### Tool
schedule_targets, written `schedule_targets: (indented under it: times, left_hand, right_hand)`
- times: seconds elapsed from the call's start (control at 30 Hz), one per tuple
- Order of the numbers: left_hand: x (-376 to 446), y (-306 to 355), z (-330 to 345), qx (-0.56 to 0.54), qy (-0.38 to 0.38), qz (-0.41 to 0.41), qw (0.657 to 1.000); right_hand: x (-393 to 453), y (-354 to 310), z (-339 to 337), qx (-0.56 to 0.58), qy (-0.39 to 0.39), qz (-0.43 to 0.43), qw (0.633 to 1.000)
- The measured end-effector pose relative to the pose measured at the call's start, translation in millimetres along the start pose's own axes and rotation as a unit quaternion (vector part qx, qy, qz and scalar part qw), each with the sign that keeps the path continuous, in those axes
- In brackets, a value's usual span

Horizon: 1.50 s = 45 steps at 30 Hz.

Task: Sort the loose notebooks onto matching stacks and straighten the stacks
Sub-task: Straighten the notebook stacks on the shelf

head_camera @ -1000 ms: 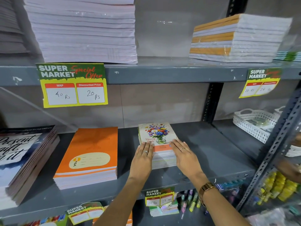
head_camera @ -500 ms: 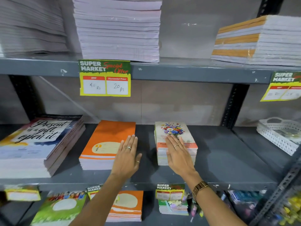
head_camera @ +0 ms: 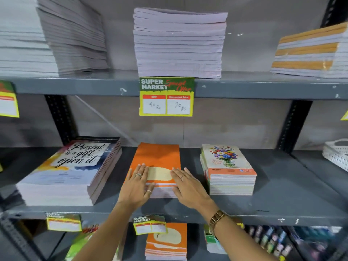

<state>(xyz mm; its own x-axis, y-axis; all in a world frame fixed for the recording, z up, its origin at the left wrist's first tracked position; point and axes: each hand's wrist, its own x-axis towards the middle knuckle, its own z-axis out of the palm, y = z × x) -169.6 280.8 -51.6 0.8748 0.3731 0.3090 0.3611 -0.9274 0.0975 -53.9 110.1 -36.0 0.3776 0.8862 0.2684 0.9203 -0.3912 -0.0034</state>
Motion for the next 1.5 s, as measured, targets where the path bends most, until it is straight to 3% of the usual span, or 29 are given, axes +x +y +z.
schedule_targets:
  times: [0.17,0.4,0.83,1.33,1.5]
  left_hand:
    - [-2.6,-29.5,-2.9,0.005,-0.032,0.032,0.999]
    - [-4.1,-44.2,-4.5,-0.022,-0.03,0.063,0.997]
    - [-5.6,-44.4,-8.5,-0.029,-0.064,0.044,0.997]
    - [-6.6,-39.0,-3.4,-0.05,-0.057,0.015,0.997]
    - [-10.0,-49.9,-13.7,-0.013,-0.063,0.051,0.997]
  right_hand:
    - [16.8,-24.3,7.0,0.017,-0.05,0.049,0.997]
    - [16.5,-37.0,13.4,0.038,-0.03,0.111,0.993]
    - [16.7,-45.9,16.2,0.001,-0.011,0.113,0.994]
    - [18.1,-46.6,10.9,0.013,-0.065,0.126,0.99]
    - [16.3,-46.8,2.9,0.011,-0.074,0.101,0.992]
